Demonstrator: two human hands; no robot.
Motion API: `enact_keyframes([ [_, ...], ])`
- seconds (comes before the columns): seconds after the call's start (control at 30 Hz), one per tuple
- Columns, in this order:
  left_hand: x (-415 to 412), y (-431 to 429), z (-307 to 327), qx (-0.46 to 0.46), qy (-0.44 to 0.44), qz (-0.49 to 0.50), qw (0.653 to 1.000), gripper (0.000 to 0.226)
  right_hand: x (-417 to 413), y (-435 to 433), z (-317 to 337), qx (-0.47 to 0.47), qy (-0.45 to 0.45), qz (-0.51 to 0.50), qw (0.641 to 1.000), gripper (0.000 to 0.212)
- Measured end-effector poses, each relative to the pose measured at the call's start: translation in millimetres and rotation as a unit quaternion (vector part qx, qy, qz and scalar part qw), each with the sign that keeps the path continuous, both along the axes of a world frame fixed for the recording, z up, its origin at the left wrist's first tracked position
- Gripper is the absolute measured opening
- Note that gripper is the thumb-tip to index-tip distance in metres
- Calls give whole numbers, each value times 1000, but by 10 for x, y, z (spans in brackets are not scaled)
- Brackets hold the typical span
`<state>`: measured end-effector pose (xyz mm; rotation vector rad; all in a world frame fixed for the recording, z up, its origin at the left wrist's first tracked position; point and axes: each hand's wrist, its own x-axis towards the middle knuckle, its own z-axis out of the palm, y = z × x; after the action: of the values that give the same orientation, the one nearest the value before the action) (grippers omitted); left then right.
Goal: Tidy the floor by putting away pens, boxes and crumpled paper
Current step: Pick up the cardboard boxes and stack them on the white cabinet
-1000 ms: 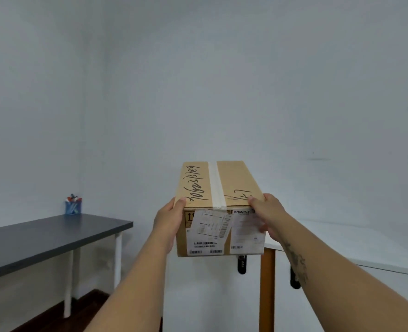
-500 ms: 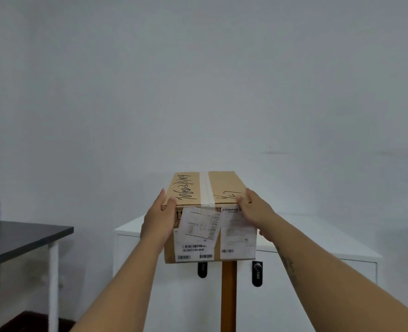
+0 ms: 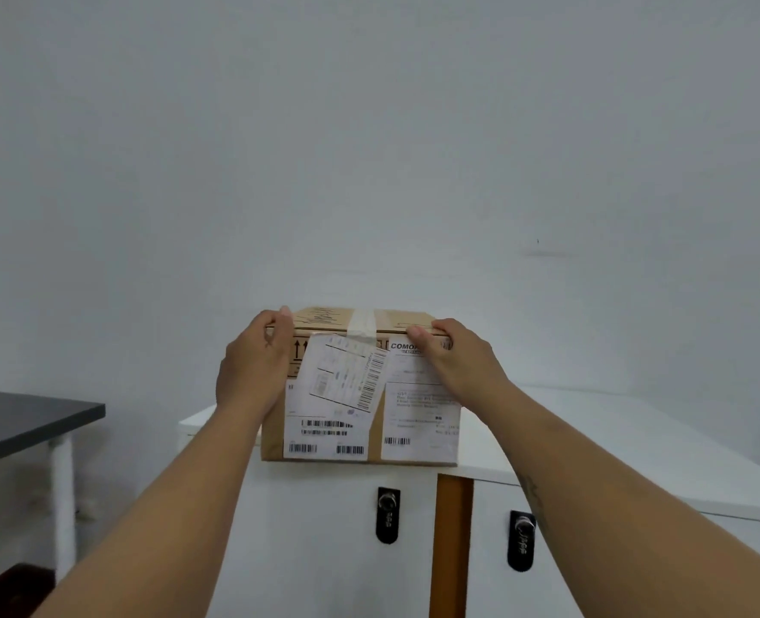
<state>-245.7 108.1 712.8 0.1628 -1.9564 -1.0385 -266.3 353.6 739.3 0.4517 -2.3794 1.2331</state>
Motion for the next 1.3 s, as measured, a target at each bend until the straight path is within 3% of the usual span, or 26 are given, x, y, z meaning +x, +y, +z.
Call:
enact_keyframes([
  [0.13, -391, -188, -60, 25, 35, 12, 999, 66, -286, -224, -58, 23, 22, -11, 999, 83],
  [0.23, -696, -361, -60, 36, 45, 0, 998, 77, -541, -388, -82, 47, 35, -25, 998, 83],
  [0.5, -1285, -589, -29, 68, 48, -27, 996, 65, -1085, -658, -102, 107, 68, -73, 989, 68],
  [0.9, -1785, -913, -88, 107, 63, -73, 990, 55, -1344, -964, -188, 126, 97, -118, 980, 59],
  [1.3, -1807, -1150, -24, 72, 40, -104, 991, 49, -1380, -1069, -178, 120, 98, -78, 985, 50],
])
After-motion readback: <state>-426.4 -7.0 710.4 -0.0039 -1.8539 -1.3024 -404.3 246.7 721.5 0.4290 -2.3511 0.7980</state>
